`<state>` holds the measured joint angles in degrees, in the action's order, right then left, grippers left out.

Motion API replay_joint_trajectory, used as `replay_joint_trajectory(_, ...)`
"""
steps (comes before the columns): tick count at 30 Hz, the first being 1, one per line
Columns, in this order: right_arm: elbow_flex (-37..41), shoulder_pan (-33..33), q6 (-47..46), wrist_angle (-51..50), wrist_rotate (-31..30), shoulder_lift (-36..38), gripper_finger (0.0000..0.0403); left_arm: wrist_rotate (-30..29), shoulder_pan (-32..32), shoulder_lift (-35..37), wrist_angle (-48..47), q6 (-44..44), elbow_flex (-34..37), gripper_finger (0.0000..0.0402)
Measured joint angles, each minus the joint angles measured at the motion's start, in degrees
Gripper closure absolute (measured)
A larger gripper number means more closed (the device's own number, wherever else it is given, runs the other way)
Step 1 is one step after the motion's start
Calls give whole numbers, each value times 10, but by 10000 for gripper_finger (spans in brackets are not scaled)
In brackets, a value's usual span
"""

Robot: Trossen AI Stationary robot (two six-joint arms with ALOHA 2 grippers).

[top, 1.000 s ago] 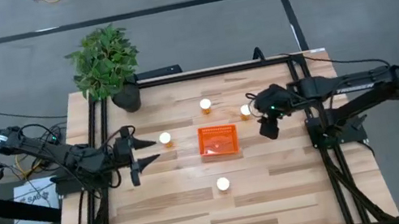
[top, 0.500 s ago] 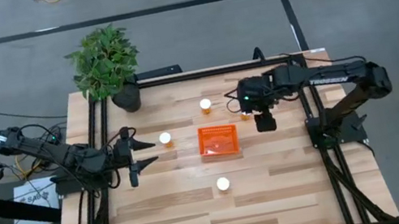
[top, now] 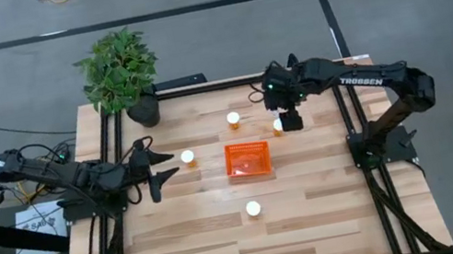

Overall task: Pick and place pill bottles into a basket
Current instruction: Put the orange medicine bottle into the orange basket

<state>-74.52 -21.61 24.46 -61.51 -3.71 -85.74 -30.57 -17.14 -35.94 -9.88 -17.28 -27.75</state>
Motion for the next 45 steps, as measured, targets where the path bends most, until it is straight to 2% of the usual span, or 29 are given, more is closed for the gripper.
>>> replay_joint_trajectory(9,-1,-6,10,0,-7,-16,158,0,19,0,-11,-6,0,202)
replay_joint_trajectory(16,1,-1,-90,-19,-20,-32,158,-4,21,0,-12,-8,0,202)
replay_joint_trajectory(37,10,16,-80,-7,10,-36,158,-2,20,0,-13,-35,0,202)
replay_joint_trajectory(45,10,21,-124,8,17,-36,159,2,20,0,-12,-35,0,202)
